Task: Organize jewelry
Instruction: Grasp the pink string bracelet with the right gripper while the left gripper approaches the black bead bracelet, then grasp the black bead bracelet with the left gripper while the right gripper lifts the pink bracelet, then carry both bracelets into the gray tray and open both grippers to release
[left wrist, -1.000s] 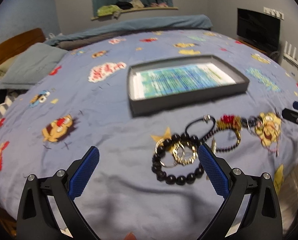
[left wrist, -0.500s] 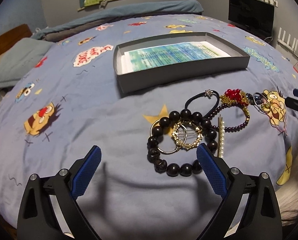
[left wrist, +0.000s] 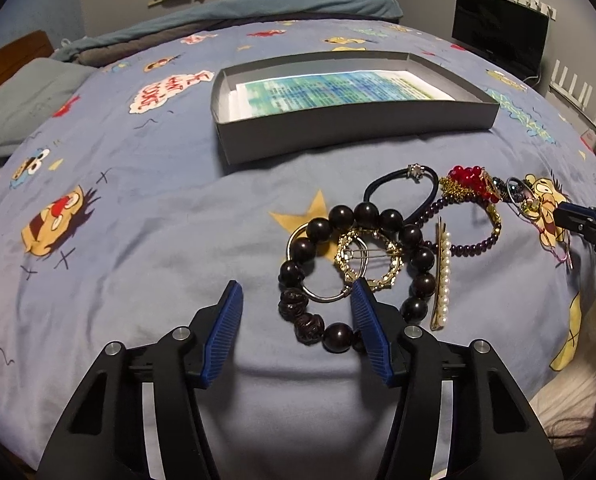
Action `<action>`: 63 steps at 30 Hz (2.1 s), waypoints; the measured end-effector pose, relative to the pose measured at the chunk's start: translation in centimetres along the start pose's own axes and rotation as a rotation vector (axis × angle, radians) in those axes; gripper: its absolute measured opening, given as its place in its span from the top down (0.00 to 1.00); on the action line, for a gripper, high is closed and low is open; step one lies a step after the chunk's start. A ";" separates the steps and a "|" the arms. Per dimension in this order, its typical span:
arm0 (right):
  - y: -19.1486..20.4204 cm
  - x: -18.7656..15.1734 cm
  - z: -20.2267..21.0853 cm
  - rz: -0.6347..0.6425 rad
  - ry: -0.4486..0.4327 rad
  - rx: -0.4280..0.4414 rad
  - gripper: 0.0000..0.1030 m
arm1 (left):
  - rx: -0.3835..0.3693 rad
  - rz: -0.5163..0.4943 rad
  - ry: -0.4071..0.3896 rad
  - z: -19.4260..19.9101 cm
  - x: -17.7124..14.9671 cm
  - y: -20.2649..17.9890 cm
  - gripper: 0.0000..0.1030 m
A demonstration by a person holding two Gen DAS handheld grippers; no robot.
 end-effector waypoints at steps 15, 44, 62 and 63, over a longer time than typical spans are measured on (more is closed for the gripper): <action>0.9 0.4 1.1 0.029 -0.049 0.007 0.97 | -0.016 0.038 0.006 0.5 -0.2 1.0 0.85; -0.7 9.4 7.6 0.113 -0.285 -0.115 0.98 | -0.049 -0.070 -0.271 8.5 6.9 -0.6 0.85; -0.4 21.3 2.6 0.184 -0.338 -0.145 0.98 | 0.009 -0.101 -0.287 4.2 18.1 -0.8 0.85; -0.3 22.2 2.0 0.188 -0.341 -0.148 0.98 | 0.011 -0.099 -0.282 3.6 18.9 -0.9 0.85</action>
Point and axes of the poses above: each gripper's, at about its wrist camera, not at the fingertips, and z roughly against the way its jaws point, y to its left, x to its top, the point moved 5 cm from there along -z, roughly the way its jaws point, and after that the axes turned 13 degrees about z, right-handed, at the moved point
